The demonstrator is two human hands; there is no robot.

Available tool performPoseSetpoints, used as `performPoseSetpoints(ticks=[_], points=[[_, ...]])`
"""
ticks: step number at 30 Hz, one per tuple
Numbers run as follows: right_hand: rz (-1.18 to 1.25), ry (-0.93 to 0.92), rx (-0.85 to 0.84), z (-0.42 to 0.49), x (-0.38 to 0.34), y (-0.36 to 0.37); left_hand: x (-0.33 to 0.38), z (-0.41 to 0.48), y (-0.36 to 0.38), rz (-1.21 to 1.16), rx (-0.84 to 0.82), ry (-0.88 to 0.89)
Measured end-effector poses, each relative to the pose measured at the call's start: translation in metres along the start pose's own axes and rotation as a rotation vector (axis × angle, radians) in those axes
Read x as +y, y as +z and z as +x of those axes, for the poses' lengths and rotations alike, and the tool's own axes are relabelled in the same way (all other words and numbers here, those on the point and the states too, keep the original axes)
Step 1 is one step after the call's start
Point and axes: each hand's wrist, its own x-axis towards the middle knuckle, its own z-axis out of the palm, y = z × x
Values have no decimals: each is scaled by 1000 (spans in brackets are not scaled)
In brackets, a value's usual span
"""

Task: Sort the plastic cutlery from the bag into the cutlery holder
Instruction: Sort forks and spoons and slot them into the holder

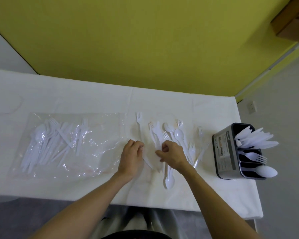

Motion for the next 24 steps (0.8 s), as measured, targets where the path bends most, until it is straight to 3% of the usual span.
performPoseSetpoints(ticks=[5, 9, 15, 17, 20, 24], points=[[347, -86, 149, -29, -10, -58, 34, 20, 1, -49, 14, 86], [574, -88, 377, -59, -13, -134, 87, 36, 17, -163, 7, 124], [672, 97, 682, -81, 24, -213, 160, 34, 56, -283, -190, 213], [633, 127, 810, -78, 39, -221, 176, 31, 68, -298, -274, 241], [376, 153, 955, -77, 50, -225, 193, 25, 83, -308, -370, 240], [148, 75, 893, -79, 58, -219, 211, 21, 96, -301, -484, 229]])
